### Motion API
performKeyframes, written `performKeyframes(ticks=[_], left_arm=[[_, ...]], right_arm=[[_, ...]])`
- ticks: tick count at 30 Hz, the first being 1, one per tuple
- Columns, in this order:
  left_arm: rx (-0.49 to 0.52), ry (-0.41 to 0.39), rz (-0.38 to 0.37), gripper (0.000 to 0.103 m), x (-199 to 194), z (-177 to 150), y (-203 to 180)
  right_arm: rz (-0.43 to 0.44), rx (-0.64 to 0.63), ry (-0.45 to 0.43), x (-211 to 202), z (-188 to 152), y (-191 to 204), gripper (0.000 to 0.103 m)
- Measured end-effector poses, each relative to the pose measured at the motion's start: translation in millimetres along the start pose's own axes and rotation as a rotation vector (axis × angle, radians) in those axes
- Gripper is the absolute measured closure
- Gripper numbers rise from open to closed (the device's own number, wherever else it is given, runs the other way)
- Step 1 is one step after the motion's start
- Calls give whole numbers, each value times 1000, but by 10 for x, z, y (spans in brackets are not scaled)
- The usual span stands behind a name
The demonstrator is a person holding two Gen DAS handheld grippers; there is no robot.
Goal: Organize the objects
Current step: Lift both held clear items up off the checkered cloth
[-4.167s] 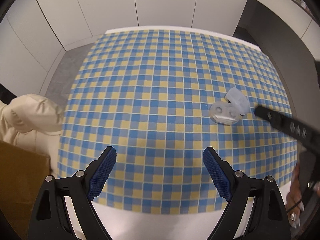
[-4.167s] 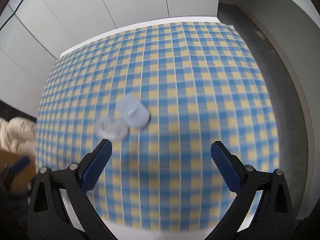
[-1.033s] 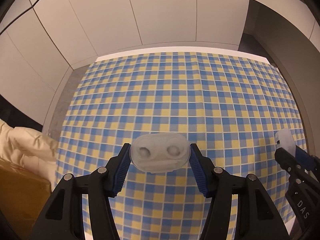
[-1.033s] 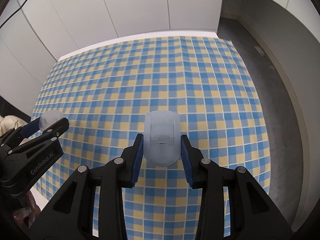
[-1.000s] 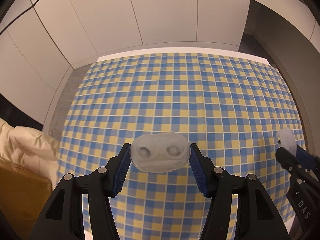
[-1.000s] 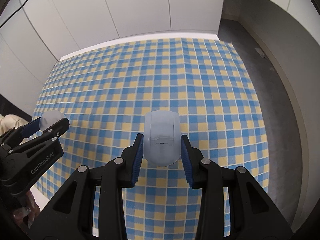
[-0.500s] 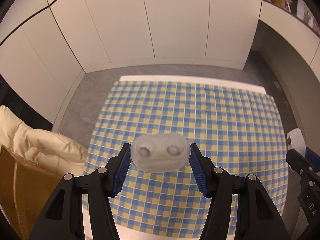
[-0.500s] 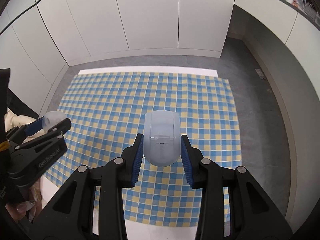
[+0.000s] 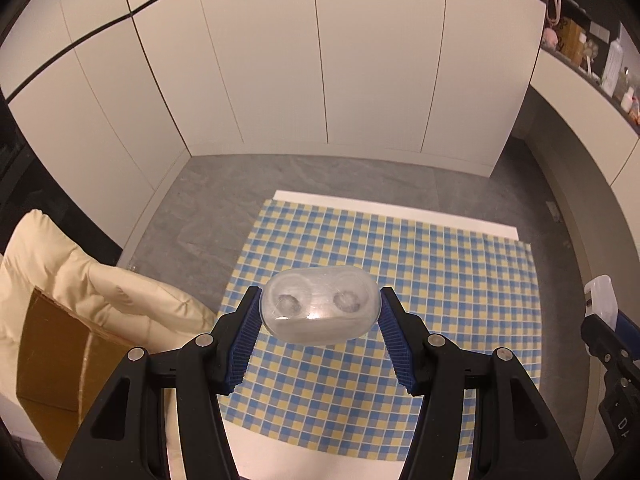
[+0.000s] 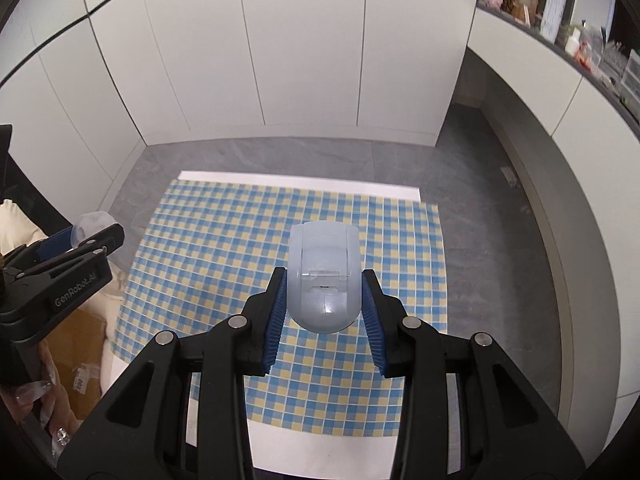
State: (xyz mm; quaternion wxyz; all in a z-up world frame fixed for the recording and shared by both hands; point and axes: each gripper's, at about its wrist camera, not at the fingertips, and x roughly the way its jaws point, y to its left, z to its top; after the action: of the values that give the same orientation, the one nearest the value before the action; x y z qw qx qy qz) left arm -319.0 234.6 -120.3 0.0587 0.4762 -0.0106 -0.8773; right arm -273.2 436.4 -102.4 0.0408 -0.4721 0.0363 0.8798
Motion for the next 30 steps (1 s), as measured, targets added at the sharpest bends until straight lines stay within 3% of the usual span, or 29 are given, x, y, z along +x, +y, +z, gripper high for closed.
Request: performKeyframes(ticks=[14, 30], left_arm=[[-29, -69, -54, 45, -771, 317, 291], [-28, -90, -77, 45, -1073, 236, 421]], right_arm=[[-12, -20, -117, -807, 340, 255, 65], [0, -27, -187, -1248, 508, 489, 65]])
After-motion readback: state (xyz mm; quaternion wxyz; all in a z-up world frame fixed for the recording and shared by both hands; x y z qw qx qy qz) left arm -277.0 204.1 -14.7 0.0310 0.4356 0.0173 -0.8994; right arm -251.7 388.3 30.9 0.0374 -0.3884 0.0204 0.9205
